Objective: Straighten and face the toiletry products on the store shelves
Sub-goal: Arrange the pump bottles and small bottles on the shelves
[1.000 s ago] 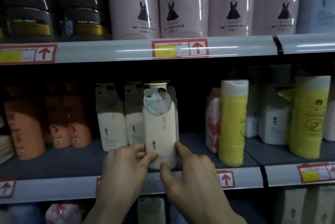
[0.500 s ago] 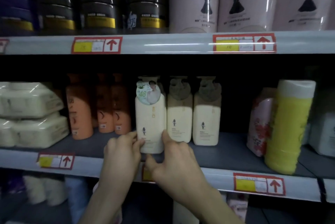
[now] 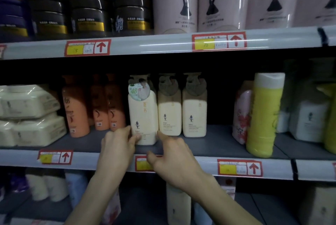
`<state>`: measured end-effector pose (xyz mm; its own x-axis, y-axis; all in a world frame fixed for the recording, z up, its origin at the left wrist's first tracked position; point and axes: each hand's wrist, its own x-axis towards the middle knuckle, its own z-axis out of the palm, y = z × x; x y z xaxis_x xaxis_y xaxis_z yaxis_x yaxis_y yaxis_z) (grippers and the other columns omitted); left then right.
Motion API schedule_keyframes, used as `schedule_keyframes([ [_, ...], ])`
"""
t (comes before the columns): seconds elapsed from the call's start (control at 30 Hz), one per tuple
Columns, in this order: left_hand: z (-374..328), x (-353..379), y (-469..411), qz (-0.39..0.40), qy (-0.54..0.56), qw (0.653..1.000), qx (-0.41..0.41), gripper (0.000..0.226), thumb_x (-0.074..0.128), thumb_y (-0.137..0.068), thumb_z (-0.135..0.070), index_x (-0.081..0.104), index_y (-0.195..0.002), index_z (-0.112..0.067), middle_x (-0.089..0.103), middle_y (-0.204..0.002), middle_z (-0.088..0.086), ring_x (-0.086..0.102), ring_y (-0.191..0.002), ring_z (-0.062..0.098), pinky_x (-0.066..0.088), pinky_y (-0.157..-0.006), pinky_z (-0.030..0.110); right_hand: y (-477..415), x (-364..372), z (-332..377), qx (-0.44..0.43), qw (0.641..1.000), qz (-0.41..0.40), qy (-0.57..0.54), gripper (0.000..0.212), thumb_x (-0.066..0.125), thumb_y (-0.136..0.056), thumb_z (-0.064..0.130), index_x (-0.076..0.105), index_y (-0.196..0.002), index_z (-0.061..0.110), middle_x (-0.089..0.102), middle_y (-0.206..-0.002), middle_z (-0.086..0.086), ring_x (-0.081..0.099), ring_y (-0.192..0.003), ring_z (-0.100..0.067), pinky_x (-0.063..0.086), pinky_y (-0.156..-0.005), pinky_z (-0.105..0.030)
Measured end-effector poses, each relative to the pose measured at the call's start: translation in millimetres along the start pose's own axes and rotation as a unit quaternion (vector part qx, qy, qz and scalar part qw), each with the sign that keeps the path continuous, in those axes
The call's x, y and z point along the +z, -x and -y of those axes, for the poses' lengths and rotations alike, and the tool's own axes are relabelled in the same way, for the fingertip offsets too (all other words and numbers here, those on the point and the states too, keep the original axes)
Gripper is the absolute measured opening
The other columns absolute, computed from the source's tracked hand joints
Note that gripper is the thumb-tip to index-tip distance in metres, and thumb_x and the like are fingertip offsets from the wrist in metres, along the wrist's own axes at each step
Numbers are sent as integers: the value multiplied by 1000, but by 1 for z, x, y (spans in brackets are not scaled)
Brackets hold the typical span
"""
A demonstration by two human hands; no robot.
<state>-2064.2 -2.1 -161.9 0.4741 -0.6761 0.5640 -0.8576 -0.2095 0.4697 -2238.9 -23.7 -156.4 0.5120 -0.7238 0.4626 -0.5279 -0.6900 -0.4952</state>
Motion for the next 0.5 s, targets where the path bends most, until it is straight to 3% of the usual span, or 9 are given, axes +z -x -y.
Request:
schedule_keyframes([
  [0.1, -26, -11, 20, -29, -54, 998, 10, 29, 56, -96, -43, 69, -117, -27, 75, -97, 15, 67, -96, 42, 50, -78, 43, 25, -24, -21, -7, 997, -80, -19, 50, 58, -92, 42, 55, -141, 30, 70, -126, 7, 64, -113, -14, 53, -99, -33],
  [0.17, -52, -19, 34, -59, -12, 997, 38, 35, 60, -97, -37, 69, -128, -24, 77, -106, 10, 70, -100, 35, 52, -86, 41, 45, -46, -38, -24, 982, -183, -46, 47, 60, -93, 41, 61, -139, 31, 70, -126, 16, 64, -115, -2, 50, -100, -23],
  [0.27, -95, -15, 50, -13, 161, 985, 68, 29, 68, -93, -31, 73, -122, -26, 78, -106, -6, 71, -94, -1, 52, -87, 13, 70, -88, -69, -35, 929, -362, -71, 32, 69, -95, 20, 69, -127, 24, 70, -114, 19, 64, -105, 7, 46, -92, -11],
  [0.33, -124, 3, 58, 76, 272, 956, 80, 31, 71, -92, -26, 72, -123, -24, 76, -109, -12, 67, -92, -13, 47, -83, 2, 82, -113, -94, -17, 889, -454, -64, 34, 68, -93, 7, 67, -126, 17, 68, -123, 10, 61, -115, 2, 46, -97, -17],
  [0.4, -153, 24, 62, 134, 327, 930, 99, 41, 73, -92, -24, 66, -132, -23, 73, -118, -10, 67, -98, -11, 49, -85, 3, 90, -133, -114, 31, 886, -456, -78, 40, 67, -94, 10, 63, -132, 20, 64, -130, 8, 56, -123, -3, 46, -103, -27],
  [0.5, -196, 47, 59, 159, 326, 922, 132, 55, 73, -91, -32, 55, -142, -26, 68, -121, -12, 65, -104, -5, 48, -82, 2, 93, -145, -139, 115, 917, -374, -76, 51, 70, -95, 26, 55, -143, 23, 63, -135, 5, 57, -125, -11, 47, -104, -34],
])
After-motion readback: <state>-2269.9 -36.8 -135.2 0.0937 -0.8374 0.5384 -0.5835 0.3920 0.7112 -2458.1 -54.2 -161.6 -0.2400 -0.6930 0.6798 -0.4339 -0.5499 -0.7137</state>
